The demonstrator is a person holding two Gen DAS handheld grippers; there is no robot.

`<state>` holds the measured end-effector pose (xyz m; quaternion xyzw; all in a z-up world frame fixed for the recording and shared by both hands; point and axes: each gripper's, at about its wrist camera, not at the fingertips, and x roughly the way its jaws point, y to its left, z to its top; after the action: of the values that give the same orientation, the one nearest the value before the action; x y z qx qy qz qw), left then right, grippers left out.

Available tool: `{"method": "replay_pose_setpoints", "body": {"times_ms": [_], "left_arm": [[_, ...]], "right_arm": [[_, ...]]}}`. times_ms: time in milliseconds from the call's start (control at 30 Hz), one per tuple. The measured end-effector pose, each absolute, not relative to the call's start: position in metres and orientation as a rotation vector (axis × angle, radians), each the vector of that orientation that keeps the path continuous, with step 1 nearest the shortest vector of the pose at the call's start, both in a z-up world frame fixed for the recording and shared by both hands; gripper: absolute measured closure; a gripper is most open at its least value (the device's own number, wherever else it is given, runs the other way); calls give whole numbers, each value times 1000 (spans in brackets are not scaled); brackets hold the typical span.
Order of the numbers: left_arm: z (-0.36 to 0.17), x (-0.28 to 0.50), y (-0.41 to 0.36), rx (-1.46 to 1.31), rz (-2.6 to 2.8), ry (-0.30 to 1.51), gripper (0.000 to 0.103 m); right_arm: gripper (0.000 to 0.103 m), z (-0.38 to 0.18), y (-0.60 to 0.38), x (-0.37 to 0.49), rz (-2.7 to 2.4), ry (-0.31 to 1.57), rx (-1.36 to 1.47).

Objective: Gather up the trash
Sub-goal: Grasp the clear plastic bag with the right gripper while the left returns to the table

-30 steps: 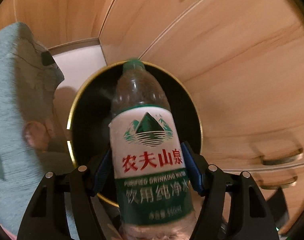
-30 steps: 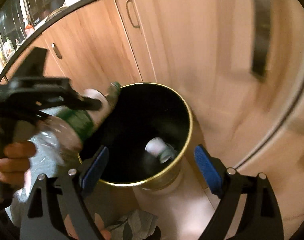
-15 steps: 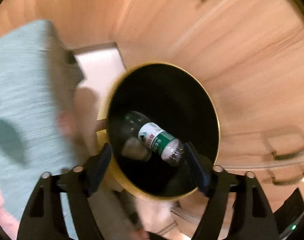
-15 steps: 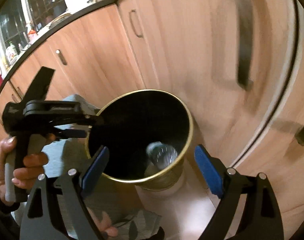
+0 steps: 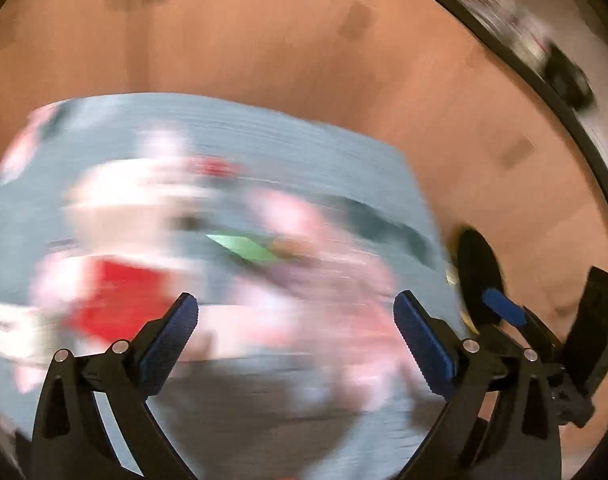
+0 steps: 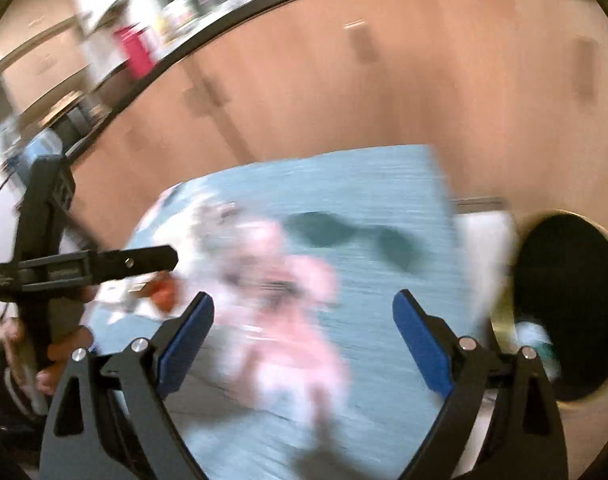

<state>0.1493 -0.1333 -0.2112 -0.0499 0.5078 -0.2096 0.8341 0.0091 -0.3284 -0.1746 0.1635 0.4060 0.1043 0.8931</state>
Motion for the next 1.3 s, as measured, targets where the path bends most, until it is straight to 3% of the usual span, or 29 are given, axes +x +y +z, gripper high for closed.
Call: {"method": "replay_pose_setpoints", "body": {"times_ms": [133,200,267,300,333,700,1000,1167,1300], "left_arm": [[-218,162,-39,-162,-241,1007,8],[-223,165,-11,-197,-199,1006,8],[-226,166,5,-216,-186,1001,8],[-229,165,8,-217,-182,1002,8],[-229,165,12,-219,-183,1004,8],[-224,135,-41,107,-361,900,8],[-236,124,-114,265,-318,874,8],[-236,126,-130,232,-296,881,8],[-245,135,-104,-28,-171,979,8]], "right_arm": [[16,-179,-280,58,184,906,244],[31,-189,-264,78,172,952,205],[83,-204,-255,91,137,1011,170],[95,-212,-254,96,121,1042,159],[98,-219,-259,94,119,1053,168],[100,-153,-302,25,242,832,386],[99,-169,-339,-9,202,803,454],[99,-174,-352,-15,206,786,486],[99,-177,-357,-14,228,769,501]]}}
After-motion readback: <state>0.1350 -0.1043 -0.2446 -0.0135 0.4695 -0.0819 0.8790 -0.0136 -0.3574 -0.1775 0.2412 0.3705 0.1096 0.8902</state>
